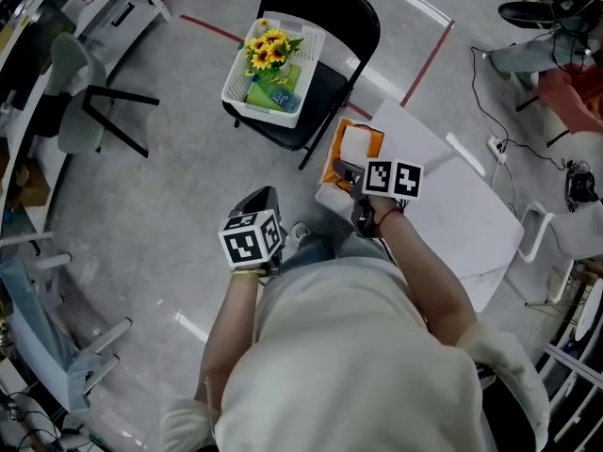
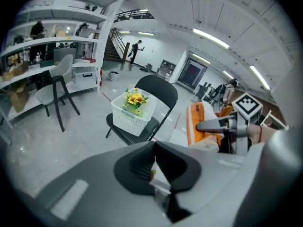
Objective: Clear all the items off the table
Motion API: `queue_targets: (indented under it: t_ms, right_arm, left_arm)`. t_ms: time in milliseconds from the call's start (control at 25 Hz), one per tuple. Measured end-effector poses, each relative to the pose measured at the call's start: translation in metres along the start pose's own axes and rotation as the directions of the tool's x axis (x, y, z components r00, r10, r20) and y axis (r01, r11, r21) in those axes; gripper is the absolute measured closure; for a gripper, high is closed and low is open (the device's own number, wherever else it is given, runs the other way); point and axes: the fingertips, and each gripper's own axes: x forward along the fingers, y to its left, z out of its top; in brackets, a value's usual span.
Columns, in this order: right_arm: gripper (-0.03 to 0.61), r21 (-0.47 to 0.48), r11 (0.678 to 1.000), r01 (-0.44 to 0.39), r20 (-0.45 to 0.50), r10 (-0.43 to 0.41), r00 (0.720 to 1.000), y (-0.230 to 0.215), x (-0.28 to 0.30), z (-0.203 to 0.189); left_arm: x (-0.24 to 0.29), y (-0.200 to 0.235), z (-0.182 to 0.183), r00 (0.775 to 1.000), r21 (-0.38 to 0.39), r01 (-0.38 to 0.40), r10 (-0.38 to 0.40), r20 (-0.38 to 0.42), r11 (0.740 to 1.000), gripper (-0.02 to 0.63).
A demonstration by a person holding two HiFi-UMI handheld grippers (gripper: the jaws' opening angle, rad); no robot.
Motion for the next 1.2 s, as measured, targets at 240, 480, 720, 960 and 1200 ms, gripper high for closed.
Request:
queue_targets:
  t_ms: [240,480,720,960,1200]
  right_arm:
    - [0.273,-0.042,0.999,-0.014,-0.028,0.012,1.0,0.022,0.02,0.002]
    - [0.273,-0.078,0.997,-0.018,-0.046,0.014,0.999,0.033,0.035,0.009]
    - [0.273,-0.087,0.996,-0.028,-0.071,0.022,0.997,0.043,0.048,0.014]
    - [0.273,-0.102,0.994,-0.038,-0.089,0.028,0.996,0.047,0.063,0.025]
    - [0.273,-0.114,0.993,-0.033,-0.11,0.02,0.994,0.05,0.09,0.04]
  left_arm:
    - [0.002,0.019,0.006,1.0,-0.029,-0.007,0.007,0.012,1.0,0.604]
    - [0.003,0.028,0.011,1.0,-0.037,-0.005,0.005,0.015,0.999,0.604]
    - [0.004,0.044,0.016,0.999,-0.062,-0.028,0.029,0.016,0.998,0.604]
    - [0.013,0.051,0.029,0.999,-0.067,-0.038,0.039,0.016,0.997,0.604]
    - [0.028,0.06,0.043,0.999,-0.058,-0.041,0.041,0.006,0.997,0.604]
